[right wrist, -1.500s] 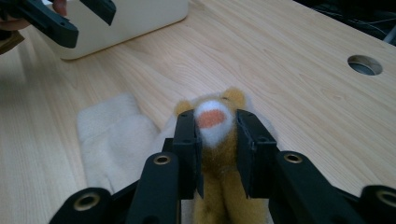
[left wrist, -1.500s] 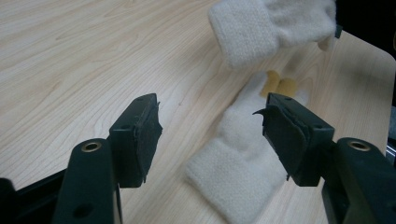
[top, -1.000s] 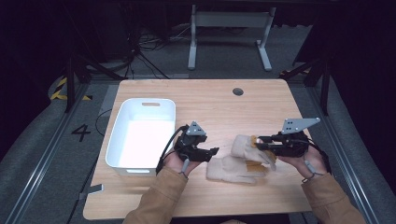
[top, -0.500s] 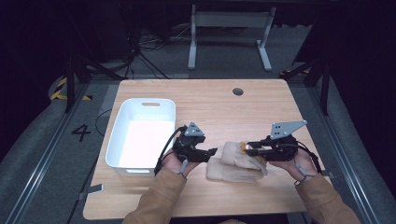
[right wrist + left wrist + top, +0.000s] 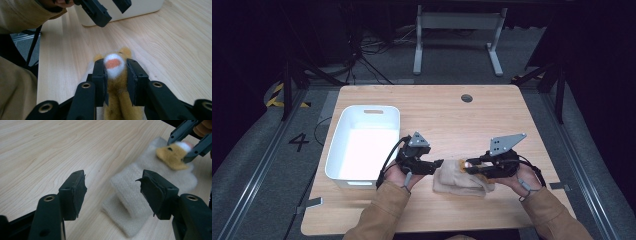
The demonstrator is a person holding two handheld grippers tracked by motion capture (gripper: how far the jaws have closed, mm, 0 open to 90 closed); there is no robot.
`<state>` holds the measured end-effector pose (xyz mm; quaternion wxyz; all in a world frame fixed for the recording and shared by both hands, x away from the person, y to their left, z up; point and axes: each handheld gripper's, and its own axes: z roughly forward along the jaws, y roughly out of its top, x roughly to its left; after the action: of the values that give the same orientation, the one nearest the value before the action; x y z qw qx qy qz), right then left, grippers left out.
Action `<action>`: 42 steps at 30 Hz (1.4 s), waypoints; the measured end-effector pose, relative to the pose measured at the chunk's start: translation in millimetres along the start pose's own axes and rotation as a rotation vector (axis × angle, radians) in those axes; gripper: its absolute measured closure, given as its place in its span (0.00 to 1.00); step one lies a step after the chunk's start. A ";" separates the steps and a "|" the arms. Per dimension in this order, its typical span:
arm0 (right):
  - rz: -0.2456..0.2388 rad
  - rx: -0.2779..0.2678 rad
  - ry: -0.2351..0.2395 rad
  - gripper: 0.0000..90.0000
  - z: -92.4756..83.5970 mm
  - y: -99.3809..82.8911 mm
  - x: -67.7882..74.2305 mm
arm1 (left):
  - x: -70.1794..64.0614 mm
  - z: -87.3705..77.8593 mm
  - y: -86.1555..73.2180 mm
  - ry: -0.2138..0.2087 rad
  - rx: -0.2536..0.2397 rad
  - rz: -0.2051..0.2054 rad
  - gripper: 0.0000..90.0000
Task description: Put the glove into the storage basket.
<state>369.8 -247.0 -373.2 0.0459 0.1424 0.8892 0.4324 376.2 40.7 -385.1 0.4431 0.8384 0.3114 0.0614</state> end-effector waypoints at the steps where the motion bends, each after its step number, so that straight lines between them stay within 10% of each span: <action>1: -0.003 0.001 0.002 0.78 1.5 -0.1 0.6 | 0.0 0.0 0.0 -0.001 0.000 0.002 0.41; 29: -0.005 0.179 0.009 0.76 36.3 -25.9 -10.6 | -8.4 16.8 0.0 -0.050 0.085 0.067 0.37; 42: 0.051 0.055 -0.053 0.52 11.1 -24.7 -12.6 | -13.7 32.1 3.2 -0.120 0.130 0.104 0.07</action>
<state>378.8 -256.8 -399.9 0.0545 0.1774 0.8953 0.4049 379.0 8.8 -399.5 0.4019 0.8826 0.2437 0.0135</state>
